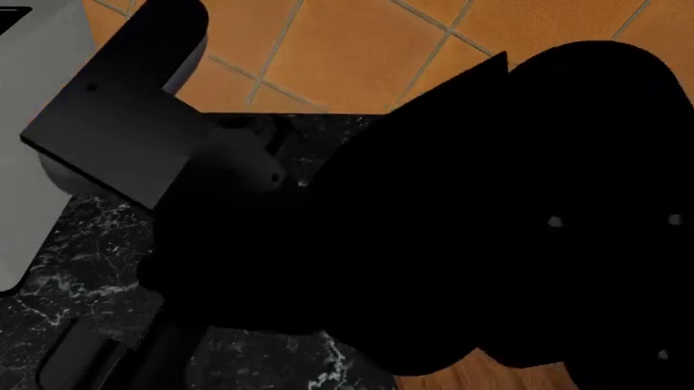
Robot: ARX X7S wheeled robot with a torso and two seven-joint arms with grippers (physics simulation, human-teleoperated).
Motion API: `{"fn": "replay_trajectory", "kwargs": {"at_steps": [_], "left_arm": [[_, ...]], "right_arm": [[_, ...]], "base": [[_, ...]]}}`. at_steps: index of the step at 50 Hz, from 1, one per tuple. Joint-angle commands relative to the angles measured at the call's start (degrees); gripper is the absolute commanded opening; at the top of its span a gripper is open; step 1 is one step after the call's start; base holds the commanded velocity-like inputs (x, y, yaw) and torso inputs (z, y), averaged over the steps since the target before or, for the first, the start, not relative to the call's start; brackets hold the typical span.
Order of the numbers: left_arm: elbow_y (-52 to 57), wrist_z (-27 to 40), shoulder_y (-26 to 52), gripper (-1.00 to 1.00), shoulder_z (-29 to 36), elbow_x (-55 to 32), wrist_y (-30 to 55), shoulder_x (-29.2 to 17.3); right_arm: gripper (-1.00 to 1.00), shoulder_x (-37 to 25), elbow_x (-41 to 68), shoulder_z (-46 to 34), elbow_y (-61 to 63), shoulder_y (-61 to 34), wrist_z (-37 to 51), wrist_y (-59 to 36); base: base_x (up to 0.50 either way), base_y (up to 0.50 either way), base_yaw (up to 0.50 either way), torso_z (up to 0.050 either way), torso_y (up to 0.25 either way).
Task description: Place the avocado, onion, tomato and bell pepper on the cutting board.
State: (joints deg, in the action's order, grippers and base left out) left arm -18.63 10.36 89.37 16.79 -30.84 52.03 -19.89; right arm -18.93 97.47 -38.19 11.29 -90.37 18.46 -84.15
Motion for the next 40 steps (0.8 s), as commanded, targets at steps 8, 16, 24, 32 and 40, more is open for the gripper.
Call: {"fn": "replay_trajectory", "kwargs": {"at_steps": [8, 16, 24, 32, 40], "left_arm": [[-0.23, -2.02, 1.03, 1.00, -0.40, 1.04, 0.27, 1.10], [-1.21, -2.08, 2.92, 1.00, -0.24, 1.12, 0.60, 1.33], [-1.57, -2.06, 3.10, 1.00, -0.19, 1.19, 0.23, 1.34], [-2.54, -2.17, 3.49, 1.00, -0.56, 1.24, -0.41, 0.96], [-2.55, -2.05, 2.99, 1.00, -0.98, 1.07, -0.65, 0.48]], "right_arm": [[1.00, 9.15, -14.72, -2.26, -3.00, 2.34, -18.04, 5.99], [1.00, 11.54, -7.70, -0.08, -4.08, 4.73, -15.87, 7.59], [1.00, 13.62, -7.10, -0.78, -4.79, 5.16, -18.23, 9.47], [1.00, 15.48, -8.46, -3.44, -5.77, 7.11, -20.03, 11.09], [1.00, 16.61, -9.11, -5.83, -6.47, 8.70, -21.87, 12.68]], "base": [[0.00, 0.00, 0.00, 0.000, 0.000], [0.00, 0.00, 0.00, 0.000, 0.000], [0.00, 0.00, 0.00, 0.000, 0.000], [0.00, 0.00, 0.00, 0.000, 0.000], [0.00, 0.00, 0.00, 0.000, 0.000]]}}
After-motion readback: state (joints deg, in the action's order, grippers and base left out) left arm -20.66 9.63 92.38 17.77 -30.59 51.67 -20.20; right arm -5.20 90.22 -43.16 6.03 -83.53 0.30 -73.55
